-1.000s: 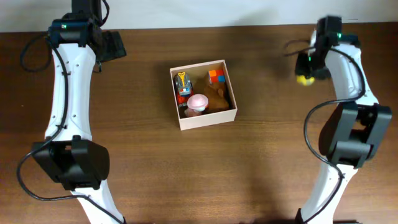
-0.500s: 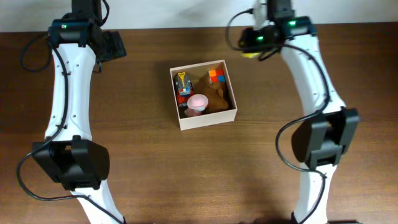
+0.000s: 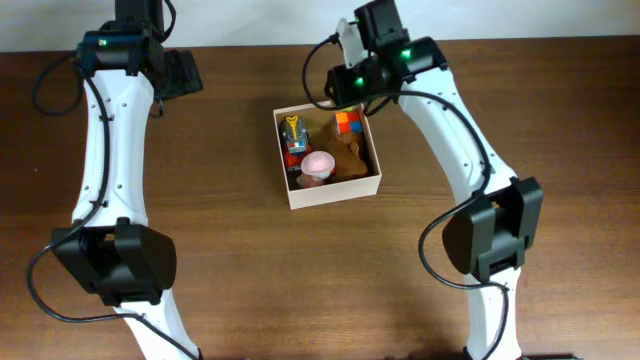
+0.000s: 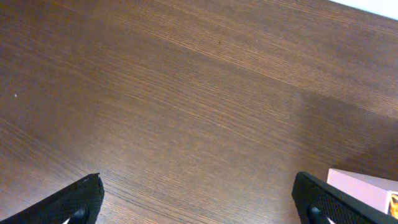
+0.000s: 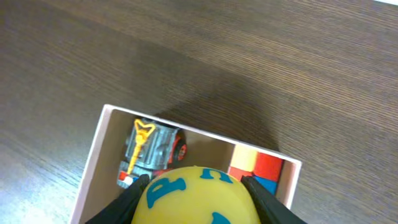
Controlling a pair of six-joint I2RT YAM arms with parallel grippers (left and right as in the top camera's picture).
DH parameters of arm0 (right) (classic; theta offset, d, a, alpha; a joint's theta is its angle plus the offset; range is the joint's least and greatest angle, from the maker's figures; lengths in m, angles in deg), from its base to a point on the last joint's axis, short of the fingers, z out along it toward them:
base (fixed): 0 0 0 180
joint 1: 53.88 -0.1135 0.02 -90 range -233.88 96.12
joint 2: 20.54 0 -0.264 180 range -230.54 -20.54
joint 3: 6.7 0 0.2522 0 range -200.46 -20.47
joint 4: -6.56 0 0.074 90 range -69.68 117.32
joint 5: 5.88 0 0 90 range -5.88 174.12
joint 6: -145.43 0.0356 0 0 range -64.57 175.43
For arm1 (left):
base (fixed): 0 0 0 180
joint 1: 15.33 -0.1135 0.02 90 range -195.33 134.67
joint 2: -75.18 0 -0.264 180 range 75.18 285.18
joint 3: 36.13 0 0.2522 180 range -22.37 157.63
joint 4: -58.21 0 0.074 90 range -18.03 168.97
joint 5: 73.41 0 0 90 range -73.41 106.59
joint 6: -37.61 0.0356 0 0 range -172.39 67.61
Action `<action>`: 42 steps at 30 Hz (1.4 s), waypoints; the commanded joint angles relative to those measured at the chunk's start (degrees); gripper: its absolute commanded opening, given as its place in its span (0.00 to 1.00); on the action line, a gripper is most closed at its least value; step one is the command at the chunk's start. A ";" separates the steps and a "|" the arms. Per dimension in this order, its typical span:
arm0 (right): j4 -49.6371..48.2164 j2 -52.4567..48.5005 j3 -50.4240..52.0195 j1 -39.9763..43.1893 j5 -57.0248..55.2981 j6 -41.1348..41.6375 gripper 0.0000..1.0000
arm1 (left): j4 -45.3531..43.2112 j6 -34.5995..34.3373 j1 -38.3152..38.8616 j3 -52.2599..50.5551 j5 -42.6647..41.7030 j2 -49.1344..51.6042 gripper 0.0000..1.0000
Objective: Pack container
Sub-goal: 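Lift the yellow ball and carry it left over the box, then lower the ball into the box and open the right gripper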
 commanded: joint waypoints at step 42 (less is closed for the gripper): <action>0.63 -4.13 -0.83 1.20 1.42 -0.79 0.99 | 0.22 -0.74 -0.13 0.52 0.81 -1.07 0.99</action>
